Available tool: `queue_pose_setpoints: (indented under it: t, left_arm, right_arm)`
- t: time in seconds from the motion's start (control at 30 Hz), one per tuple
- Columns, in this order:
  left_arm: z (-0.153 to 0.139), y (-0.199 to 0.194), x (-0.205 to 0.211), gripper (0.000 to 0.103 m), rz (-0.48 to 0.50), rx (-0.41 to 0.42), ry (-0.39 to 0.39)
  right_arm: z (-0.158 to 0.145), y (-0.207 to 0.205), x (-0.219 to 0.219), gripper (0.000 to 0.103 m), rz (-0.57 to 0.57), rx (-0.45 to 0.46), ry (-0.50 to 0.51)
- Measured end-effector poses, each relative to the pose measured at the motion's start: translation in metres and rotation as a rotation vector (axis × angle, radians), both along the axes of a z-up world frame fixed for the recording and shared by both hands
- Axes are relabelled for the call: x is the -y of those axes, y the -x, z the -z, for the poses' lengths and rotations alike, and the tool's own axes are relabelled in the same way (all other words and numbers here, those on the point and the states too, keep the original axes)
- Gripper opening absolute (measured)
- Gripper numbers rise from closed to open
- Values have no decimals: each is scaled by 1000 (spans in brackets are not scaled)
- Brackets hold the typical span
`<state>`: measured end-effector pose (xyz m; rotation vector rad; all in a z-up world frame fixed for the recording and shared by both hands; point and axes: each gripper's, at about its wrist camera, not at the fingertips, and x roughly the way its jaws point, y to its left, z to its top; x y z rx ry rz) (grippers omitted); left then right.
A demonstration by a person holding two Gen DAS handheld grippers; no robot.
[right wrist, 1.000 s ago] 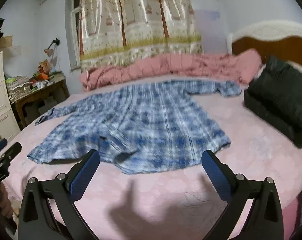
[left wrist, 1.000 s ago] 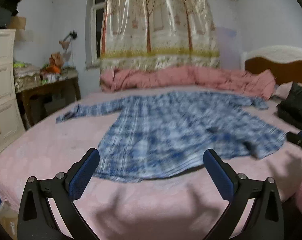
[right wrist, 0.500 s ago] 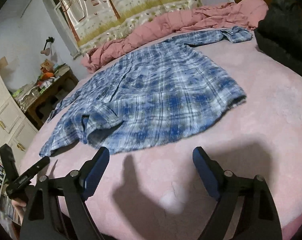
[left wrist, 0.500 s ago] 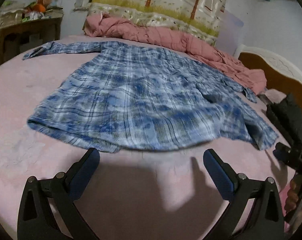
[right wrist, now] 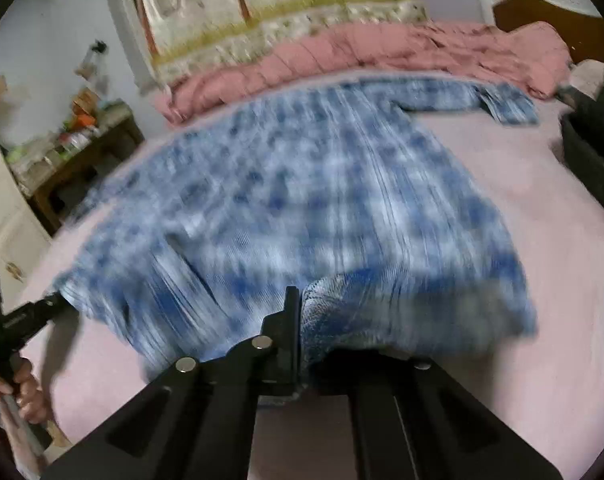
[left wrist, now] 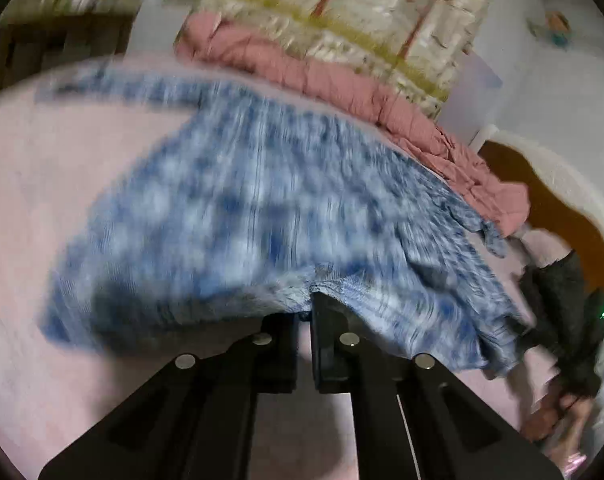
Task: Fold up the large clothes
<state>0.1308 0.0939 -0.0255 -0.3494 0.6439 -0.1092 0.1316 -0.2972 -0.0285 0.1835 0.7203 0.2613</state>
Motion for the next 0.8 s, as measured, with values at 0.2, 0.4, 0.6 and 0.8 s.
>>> queue_pose_setpoints:
  t: [0.2, 0.4, 0.6, 0.8]
  left_arm:
    - [-34, -97, -2, 4, -4, -75, -152]
    - [13, -174, 5, 9, 77, -234, -245]
    - [7, -154, 9, 62, 101, -100, -251]
    - [-25, -102, 14, 85, 112, 45, -283]
  right_arm:
    - [-57, -72, -8, 4, -10, 86, 58]
    - [-15, -164, -21, 4, 13, -117, 90]
    - [-9, -154, -8, 53, 24, -62, 43]
    - [-51, -115, 19, 87, 31, 86, 9]
